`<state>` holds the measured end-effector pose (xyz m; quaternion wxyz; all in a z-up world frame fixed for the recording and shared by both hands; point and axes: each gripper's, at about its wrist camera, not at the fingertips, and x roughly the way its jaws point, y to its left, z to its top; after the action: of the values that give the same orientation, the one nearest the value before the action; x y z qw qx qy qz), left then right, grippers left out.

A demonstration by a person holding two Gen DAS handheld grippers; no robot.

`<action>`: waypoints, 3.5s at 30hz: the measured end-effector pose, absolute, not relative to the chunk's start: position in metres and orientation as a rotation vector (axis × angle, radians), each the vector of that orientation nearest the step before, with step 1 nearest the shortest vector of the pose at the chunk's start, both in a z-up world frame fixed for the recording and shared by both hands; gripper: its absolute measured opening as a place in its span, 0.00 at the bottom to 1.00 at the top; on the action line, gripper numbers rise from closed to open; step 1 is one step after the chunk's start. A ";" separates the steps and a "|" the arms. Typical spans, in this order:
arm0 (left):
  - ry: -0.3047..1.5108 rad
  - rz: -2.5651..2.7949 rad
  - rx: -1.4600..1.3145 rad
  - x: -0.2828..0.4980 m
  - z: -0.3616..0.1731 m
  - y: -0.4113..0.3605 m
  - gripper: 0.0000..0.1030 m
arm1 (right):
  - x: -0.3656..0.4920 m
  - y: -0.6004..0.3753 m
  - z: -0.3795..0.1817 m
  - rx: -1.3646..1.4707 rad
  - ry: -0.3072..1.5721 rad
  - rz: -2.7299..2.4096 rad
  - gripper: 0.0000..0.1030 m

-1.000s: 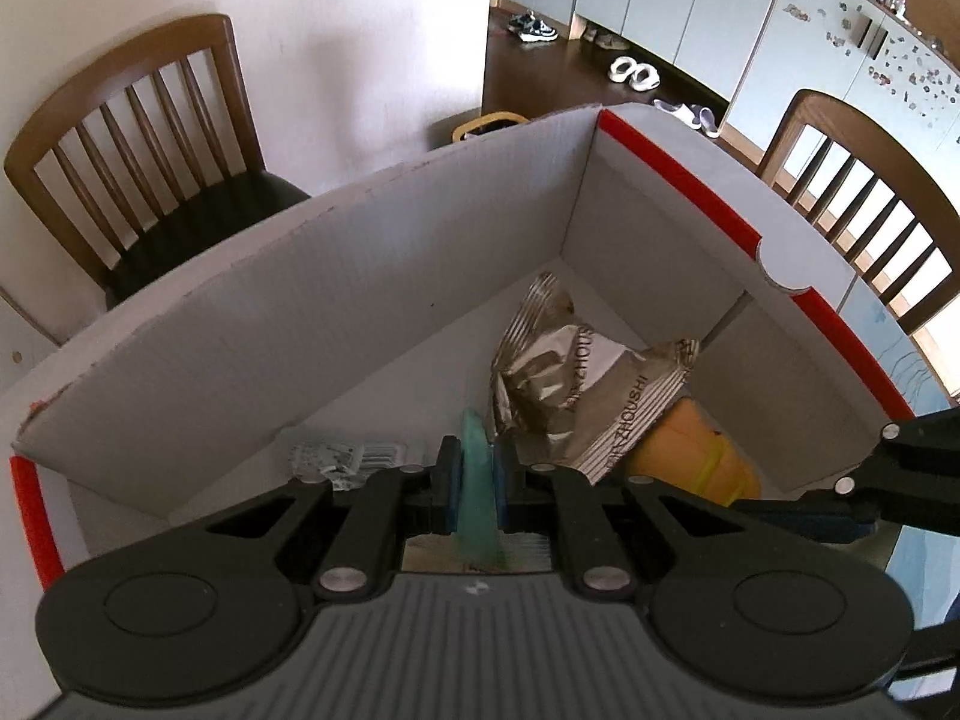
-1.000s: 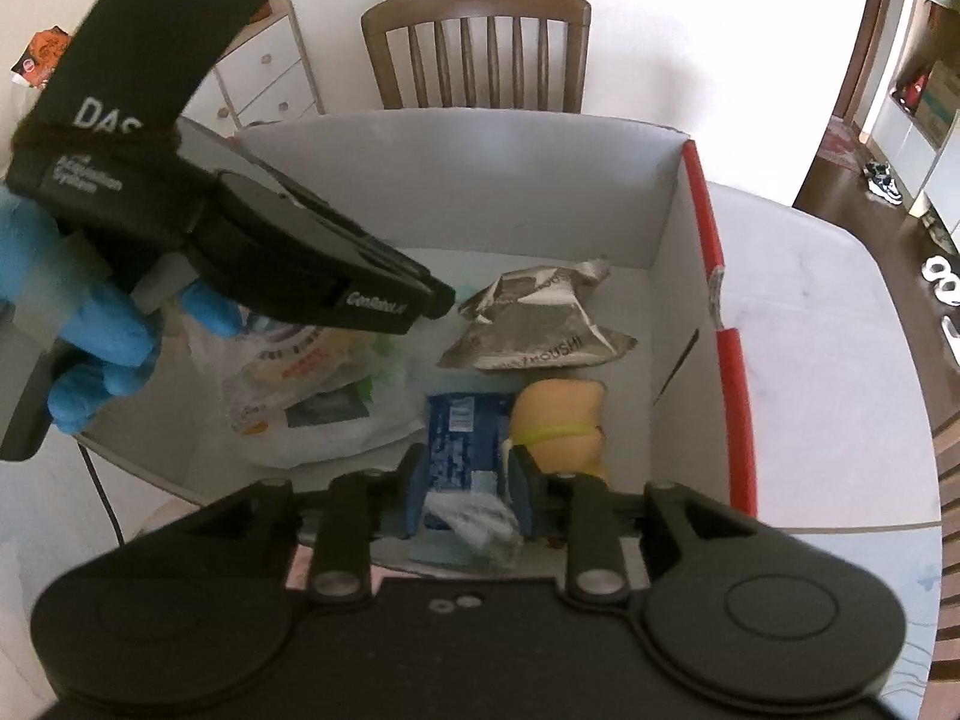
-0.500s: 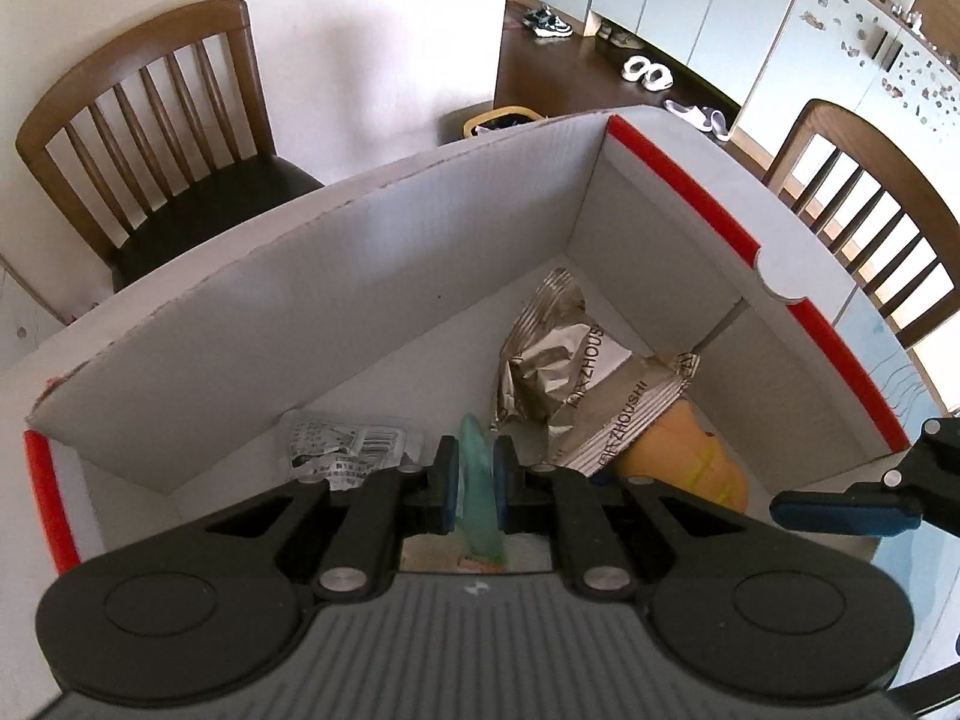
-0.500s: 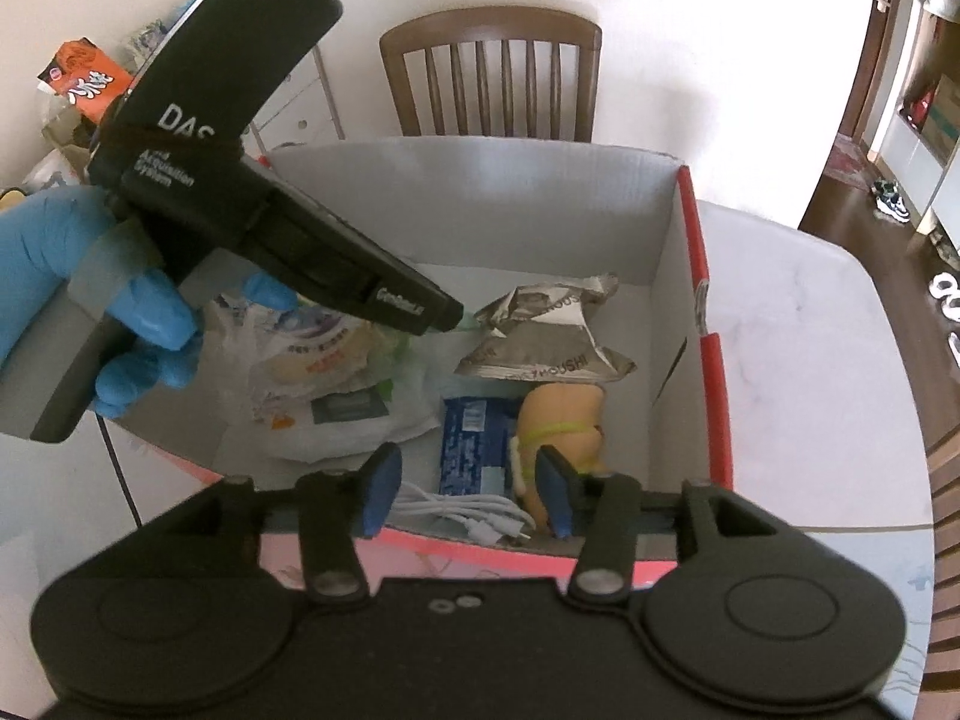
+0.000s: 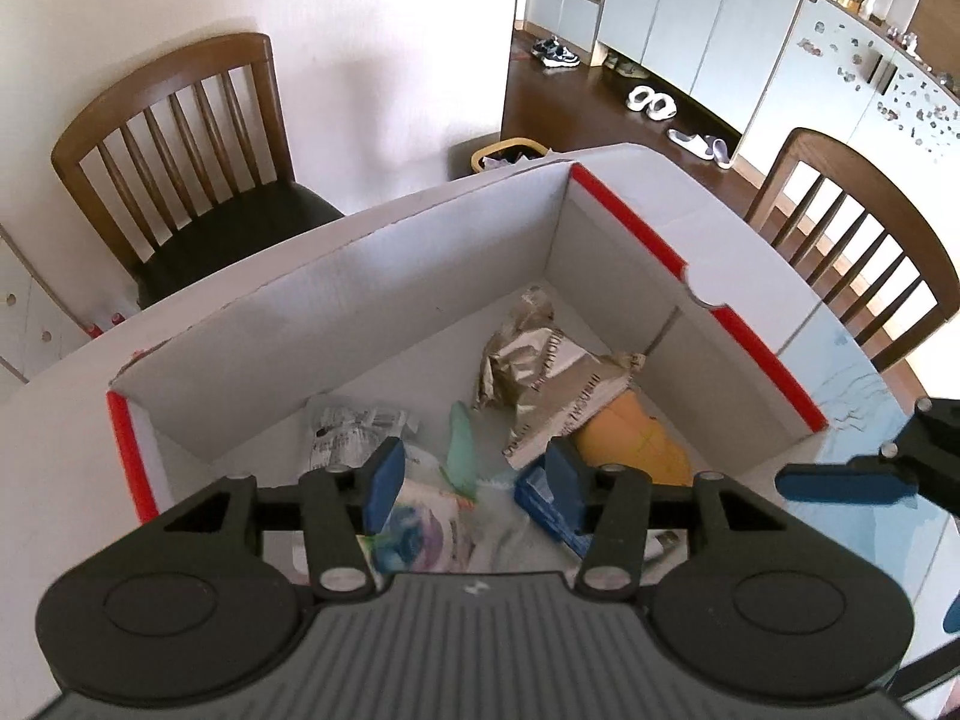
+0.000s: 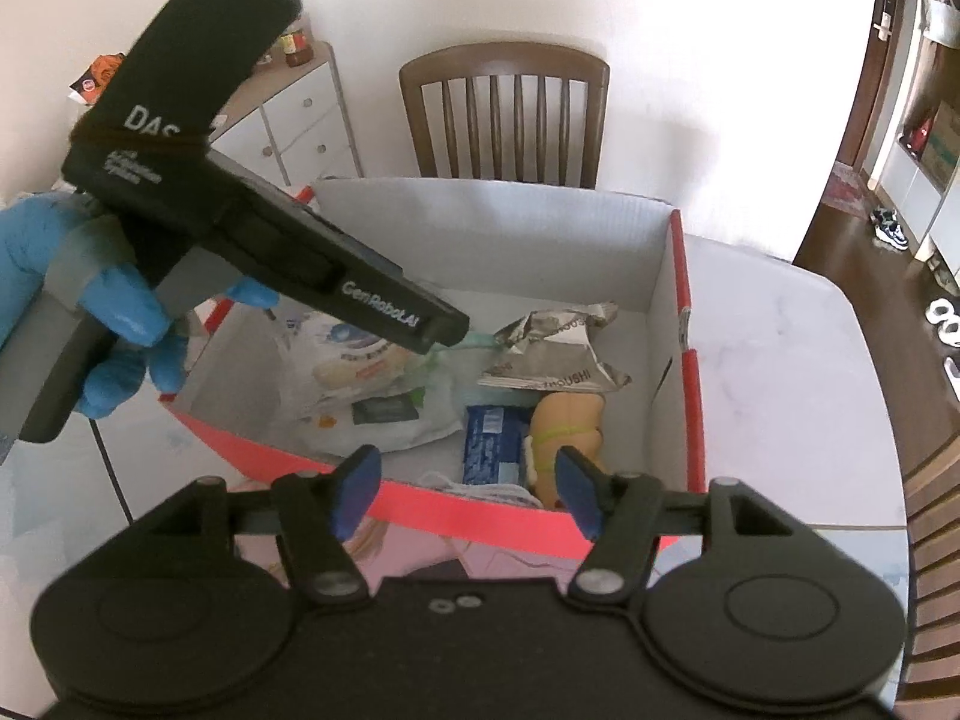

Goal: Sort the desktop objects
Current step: 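Withdraw both grippers from the box toward the dark packets on the table, then grasp the black snack packet with the left gripper while the right grasps the clear bag of dark pieces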

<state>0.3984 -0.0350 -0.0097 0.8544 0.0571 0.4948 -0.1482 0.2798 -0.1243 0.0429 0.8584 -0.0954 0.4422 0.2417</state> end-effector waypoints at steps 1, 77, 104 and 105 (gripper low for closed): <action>1.037 -0.311 0.124 0.395 -0.007 -0.035 0.49 | 0.278 -0.125 0.045 -0.200 0.925 0.507 0.63; 0.760 -0.297 0.028 0.160 -0.005 -0.031 1.00 | 0.087 -0.173 0.016 -0.113 0.763 0.384 0.93; 0.836 -0.465 0.104 0.157 -0.097 -0.035 1.00 | 0.055 -0.130 -0.063 -0.147 0.858 0.333 0.85; 0.835 -0.470 0.108 0.157 -0.100 -0.036 1.00 | 0.055 -0.128 -0.065 -0.150 0.859 0.337 0.85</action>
<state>0.1566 -0.0357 -0.1002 0.8859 0.0520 0.4017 -0.2262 0.0552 -0.1284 -0.0646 0.8927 -0.0723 0.4139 0.1627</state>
